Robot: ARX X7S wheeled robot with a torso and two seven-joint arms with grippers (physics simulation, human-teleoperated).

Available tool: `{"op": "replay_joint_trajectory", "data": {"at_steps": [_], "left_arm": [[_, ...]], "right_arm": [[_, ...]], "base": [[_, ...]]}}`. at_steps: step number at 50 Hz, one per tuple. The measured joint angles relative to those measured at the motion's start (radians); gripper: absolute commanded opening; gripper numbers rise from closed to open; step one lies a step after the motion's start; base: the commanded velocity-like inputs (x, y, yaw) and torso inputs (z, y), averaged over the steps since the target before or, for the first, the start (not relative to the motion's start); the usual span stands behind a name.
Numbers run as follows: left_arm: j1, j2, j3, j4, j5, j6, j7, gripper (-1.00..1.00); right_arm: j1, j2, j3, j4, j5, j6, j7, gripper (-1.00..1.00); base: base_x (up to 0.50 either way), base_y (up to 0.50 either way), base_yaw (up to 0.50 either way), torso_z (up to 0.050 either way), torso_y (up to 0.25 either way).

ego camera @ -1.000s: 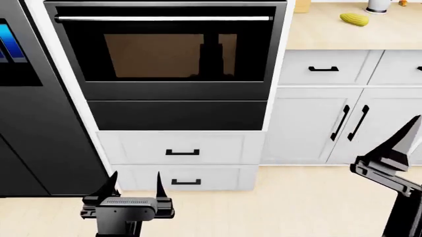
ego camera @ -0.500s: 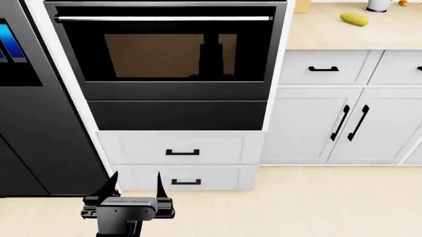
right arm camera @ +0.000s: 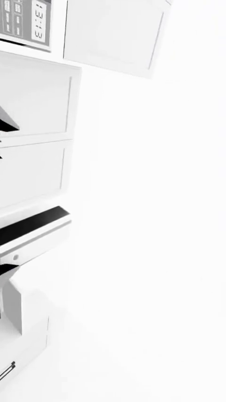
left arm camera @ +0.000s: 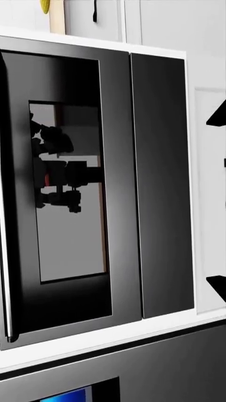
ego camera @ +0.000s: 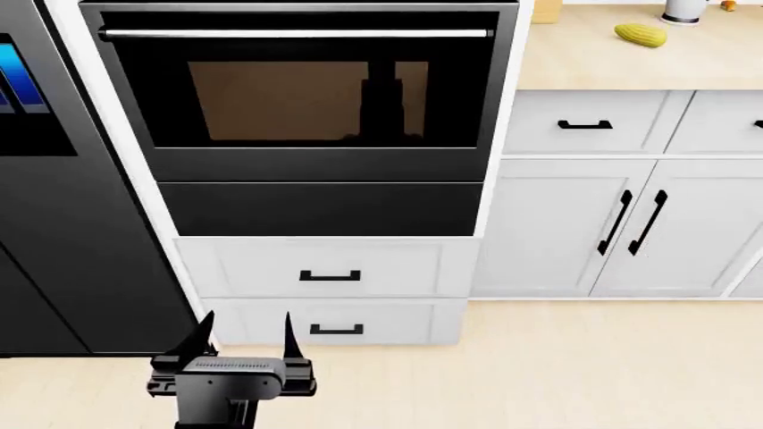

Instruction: Open the oven door

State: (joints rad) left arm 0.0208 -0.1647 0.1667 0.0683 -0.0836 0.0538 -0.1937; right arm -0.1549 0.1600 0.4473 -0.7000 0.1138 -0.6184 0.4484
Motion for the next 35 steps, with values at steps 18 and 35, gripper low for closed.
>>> {"op": "replay_joint_trajectory", "data": {"at_steps": [18,35], "left_arm": [[0.000,-0.009,0.011,-0.001,-0.008,0.002,-0.011,1.00],[-0.002,-0.018,0.020,-0.002,-0.015,0.003,-0.020,1.00]], "right_arm": [[0.034,0.019,-0.022,0.042,-0.013,0.000,0.006,1.00],[0.040,0.030,-0.035,0.054,-0.018,0.006,0.014,1.00]], "base": [[0.00,0.00,0.00,0.000,0.000],[0.00,0.00,0.00,0.000,0.000]]}}
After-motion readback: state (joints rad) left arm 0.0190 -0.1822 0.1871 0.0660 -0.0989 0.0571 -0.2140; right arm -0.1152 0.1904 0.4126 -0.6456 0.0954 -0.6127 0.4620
